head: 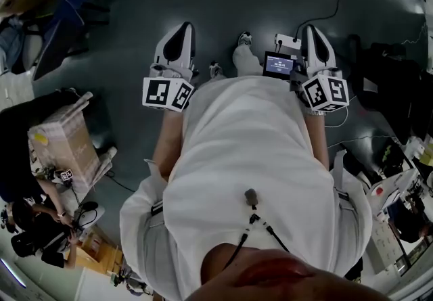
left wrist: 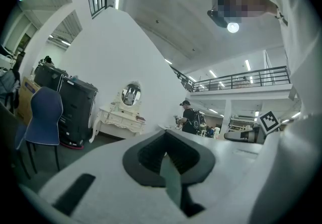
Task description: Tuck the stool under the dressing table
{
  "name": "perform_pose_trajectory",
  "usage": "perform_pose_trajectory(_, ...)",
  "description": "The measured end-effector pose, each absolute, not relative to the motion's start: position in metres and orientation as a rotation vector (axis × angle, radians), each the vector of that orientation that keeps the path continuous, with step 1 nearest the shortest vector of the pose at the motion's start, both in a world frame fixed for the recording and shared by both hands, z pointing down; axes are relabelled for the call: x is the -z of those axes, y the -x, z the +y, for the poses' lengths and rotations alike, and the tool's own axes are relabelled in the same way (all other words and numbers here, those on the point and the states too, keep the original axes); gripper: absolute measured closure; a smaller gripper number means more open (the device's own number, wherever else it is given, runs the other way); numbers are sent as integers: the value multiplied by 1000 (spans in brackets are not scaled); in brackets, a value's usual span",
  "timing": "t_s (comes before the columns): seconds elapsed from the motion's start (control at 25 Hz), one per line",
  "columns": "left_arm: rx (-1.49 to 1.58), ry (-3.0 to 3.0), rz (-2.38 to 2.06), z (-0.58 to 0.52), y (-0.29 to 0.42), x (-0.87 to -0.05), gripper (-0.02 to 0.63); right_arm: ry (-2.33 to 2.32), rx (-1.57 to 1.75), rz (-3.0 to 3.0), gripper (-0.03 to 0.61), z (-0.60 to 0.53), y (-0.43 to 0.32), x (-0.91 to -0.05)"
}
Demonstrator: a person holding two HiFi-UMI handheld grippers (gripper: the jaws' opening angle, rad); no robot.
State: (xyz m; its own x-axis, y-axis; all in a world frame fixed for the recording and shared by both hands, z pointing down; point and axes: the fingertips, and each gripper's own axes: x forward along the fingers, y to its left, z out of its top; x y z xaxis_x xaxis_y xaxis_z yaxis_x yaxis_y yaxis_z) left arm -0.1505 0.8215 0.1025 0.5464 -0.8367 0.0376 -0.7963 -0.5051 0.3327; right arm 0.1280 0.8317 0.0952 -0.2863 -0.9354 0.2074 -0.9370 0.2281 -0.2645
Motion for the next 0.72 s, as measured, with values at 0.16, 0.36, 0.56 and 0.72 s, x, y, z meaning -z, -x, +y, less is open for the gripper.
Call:
perform_pose_trajectory(0.16,165,-2507,-1315,793,116,-105,607,-1866,-561,-2437,571,805,-154,-107)
perform_pose_trajectory(0.36,116,-2497,-1346,754,86,-104,607,-1815,-575,-2470,571,749,-182,-115)
perform_pose_trajectory(0.56,96,-2467,-1420,709,57,-103,607,-1737,-561,-2530,571,687,-215,-117)
perform_pose_trajectory(0.72,104,-2442,-1486,678,46,-104,607,-1680,-523,-2551,569,641,-234,-120)
